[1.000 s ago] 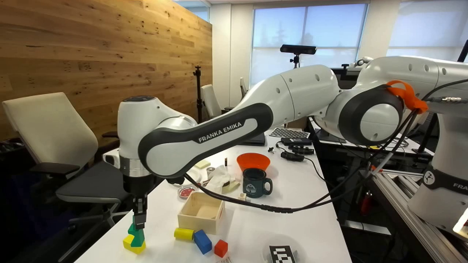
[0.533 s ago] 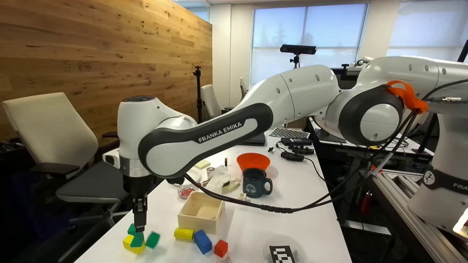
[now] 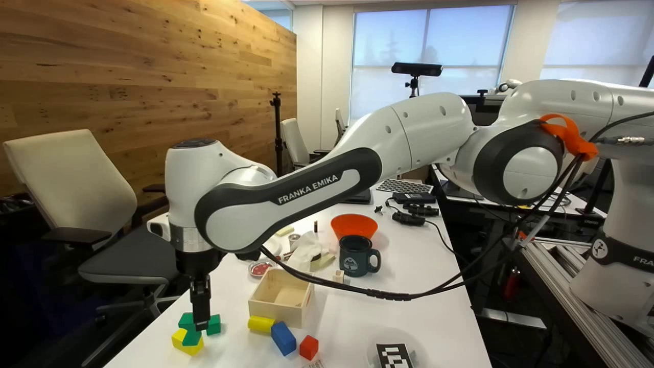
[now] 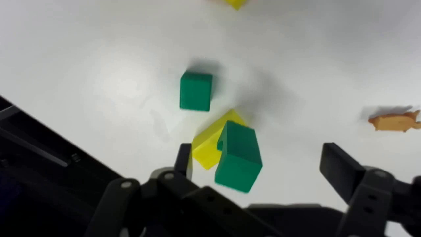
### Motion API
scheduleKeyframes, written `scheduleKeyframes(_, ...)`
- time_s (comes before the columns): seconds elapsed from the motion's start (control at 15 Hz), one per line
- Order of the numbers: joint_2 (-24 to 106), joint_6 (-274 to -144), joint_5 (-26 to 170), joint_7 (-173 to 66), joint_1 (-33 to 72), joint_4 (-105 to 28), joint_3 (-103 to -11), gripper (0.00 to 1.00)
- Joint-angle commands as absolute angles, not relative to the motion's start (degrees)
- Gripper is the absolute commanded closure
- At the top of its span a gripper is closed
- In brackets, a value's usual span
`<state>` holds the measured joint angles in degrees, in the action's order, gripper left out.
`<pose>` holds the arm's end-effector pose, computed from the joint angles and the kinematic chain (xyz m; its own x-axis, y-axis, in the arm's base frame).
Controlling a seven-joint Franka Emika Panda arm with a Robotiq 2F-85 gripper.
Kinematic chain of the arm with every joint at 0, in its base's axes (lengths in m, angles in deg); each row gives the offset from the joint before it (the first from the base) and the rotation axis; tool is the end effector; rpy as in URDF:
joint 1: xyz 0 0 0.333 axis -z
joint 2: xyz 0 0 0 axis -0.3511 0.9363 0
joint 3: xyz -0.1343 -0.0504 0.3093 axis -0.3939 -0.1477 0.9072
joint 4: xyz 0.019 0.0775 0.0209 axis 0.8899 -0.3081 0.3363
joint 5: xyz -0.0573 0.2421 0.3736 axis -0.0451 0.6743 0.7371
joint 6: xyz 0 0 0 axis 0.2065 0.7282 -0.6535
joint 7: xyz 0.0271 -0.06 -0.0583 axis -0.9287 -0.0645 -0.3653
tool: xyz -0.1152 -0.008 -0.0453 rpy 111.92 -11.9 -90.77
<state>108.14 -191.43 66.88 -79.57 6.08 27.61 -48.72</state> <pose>0.8628 0.2381 0.1091 0.7671 0.6336 0.1003 0.6258 -0.7735 0.1001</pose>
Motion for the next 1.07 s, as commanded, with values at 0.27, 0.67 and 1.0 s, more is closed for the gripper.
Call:
scheduleKeyframes(0.27, 110.34, -186.93, 67.73, -78.29, 5.23, 27.39, -49.79, 0.0)
scheduleKeyframes(0.67, 110.27, -186.93, 67.77, -77.96, 4.96, 27.38, -49.76, 0.0)
scheduleKeyframes(1.0, 110.27, -186.93, 67.77, -77.95, 4.96, 27.38, -49.76, 0.0)
